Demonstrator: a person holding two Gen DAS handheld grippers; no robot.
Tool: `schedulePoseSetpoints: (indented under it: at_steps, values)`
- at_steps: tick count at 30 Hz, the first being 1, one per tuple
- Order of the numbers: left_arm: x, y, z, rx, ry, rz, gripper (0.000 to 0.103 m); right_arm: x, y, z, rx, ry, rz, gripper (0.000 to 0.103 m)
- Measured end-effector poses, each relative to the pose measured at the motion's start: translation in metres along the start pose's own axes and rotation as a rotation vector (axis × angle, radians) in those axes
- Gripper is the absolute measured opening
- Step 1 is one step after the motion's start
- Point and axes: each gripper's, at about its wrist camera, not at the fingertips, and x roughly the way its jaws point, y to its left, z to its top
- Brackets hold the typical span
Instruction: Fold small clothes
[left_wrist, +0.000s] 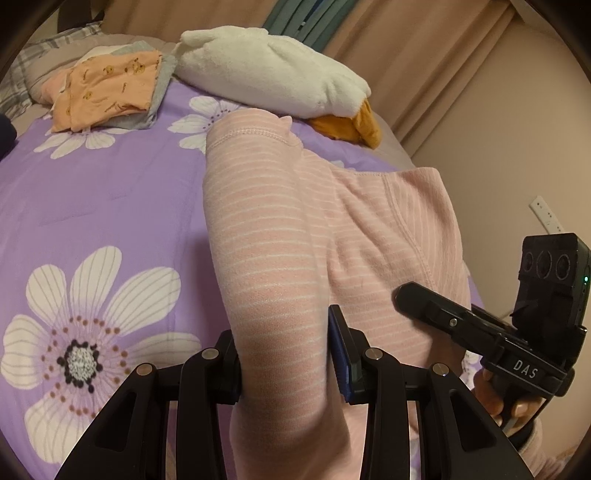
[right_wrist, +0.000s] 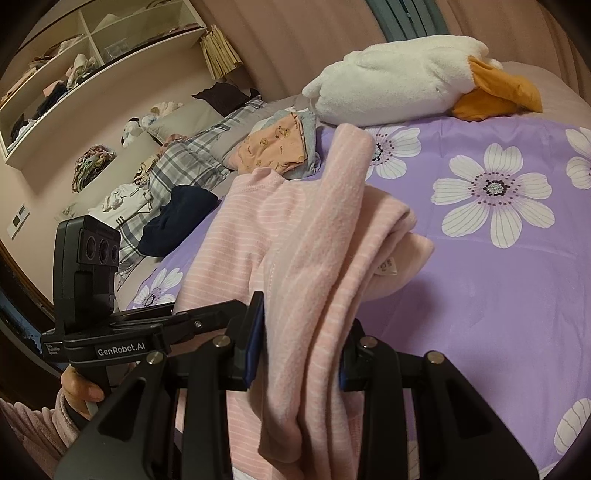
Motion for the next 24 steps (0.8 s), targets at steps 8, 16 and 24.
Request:
schedulePoseSetpoints:
  at_steps: [8, 16, 24]
  values:
    - [0.016, 0.01, 0.01, 0.001, 0.016, 0.011, 0.037, 0.016, -0.012, 0.008, 0.017, 0.007, -0.002, 0.032]
    - [0.029, 0.016, 0.017, 0.002, 0.032, 0.021, 0.037, 0.03, -0.021, 0.011, 0.03, 0.016, -0.005, 0.032]
    - [0.038, 0.018, 0.024, 0.009, 0.036, 0.029, 0.037, 0.037, -0.025, 0.015, 0.035, 0.017, -0.009, 0.032]
